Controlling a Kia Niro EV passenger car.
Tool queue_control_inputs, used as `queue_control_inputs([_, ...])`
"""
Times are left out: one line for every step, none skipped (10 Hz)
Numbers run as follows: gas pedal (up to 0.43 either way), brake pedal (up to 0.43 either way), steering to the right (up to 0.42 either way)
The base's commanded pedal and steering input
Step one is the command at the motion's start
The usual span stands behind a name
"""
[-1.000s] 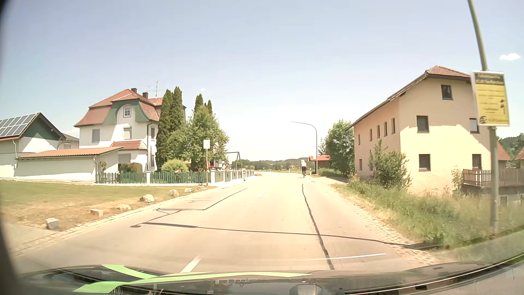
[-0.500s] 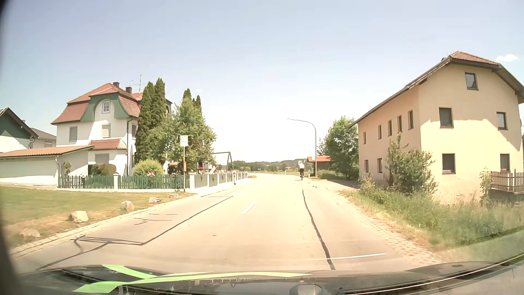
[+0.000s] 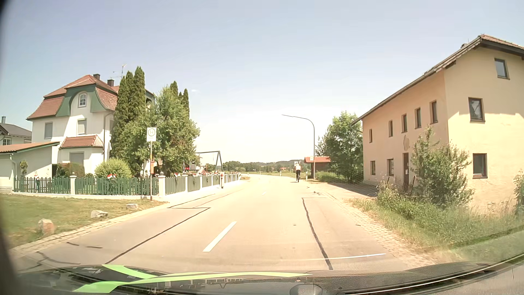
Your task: Follow the waypoints while adhering to traffic rules and regulations
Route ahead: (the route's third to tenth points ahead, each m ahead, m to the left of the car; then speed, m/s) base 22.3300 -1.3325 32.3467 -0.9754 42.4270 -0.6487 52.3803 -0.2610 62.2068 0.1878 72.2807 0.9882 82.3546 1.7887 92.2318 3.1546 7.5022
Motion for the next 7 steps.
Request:
queue_control_inputs([0.000, 0.000, 0.016])
queue_control_inputs([0.000, 0.000, 0.016])
queue_control_inputs([0.000, 0.000, 0.015])
queue_control_inputs([0.000, 0.000, 0.014])
queue_control_inputs([0.000, 0.000, 0.013])
queue_control_inputs([0.008, 0.000, 0.010])
queue_control_inputs([0.008, 0.000, 0.008])
